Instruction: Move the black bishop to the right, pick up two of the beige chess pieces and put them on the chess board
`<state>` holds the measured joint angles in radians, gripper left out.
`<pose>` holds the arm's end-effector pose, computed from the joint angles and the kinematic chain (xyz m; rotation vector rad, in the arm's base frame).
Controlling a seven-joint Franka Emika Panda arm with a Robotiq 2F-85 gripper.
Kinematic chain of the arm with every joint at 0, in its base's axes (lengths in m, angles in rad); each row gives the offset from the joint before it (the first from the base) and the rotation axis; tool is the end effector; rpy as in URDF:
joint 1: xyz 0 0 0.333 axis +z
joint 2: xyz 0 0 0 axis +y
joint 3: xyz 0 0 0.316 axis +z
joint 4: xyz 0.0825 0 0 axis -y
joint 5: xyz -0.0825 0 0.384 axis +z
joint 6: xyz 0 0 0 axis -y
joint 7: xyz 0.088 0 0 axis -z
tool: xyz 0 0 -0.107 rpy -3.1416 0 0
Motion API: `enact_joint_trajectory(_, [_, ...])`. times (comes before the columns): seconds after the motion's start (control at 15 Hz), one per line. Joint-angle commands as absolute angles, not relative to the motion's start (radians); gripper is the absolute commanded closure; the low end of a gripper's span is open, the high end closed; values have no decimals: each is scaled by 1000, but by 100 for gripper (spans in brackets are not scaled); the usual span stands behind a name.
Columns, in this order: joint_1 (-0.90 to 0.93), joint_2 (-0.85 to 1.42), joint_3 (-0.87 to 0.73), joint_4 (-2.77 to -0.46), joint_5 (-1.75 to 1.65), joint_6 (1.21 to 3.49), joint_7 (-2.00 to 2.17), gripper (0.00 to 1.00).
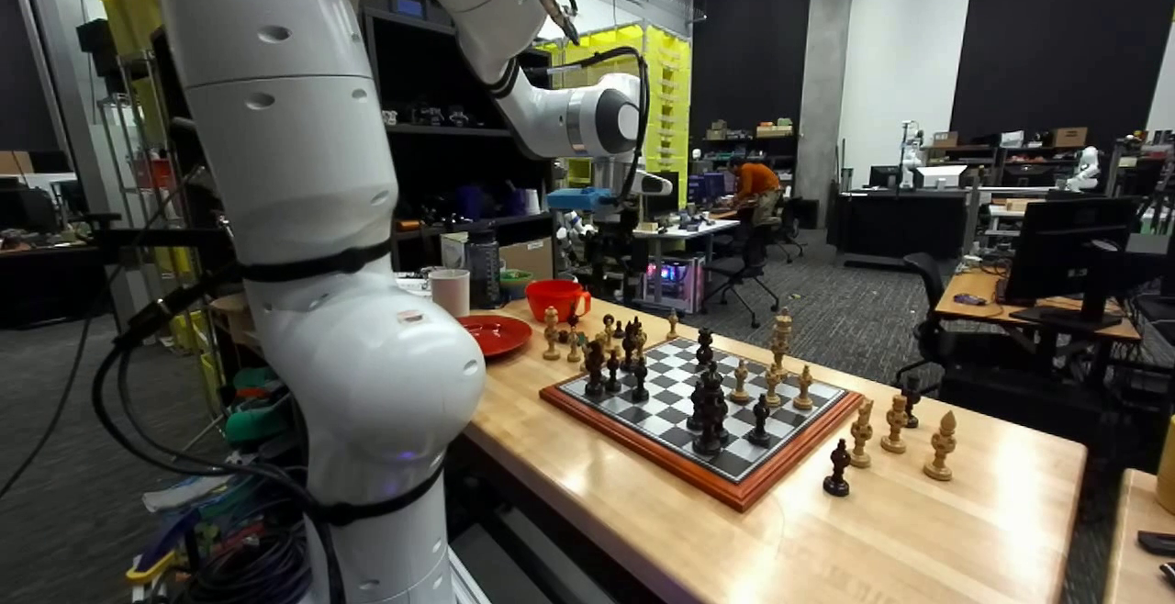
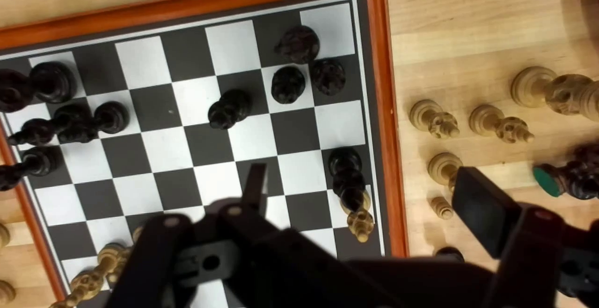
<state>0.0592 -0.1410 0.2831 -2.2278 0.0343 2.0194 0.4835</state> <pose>0.4631 0.1695 0.4242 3.0928 -0.2500 -0.0978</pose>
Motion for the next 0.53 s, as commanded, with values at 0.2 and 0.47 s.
enact_joint_trajectory(0.2, [102, -10, 228, -2154, -11, 2040, 492, 0])
enact_joint_trajectory(0.47, [118, 42, 202, -2133, -10, 2057, 491, 0])
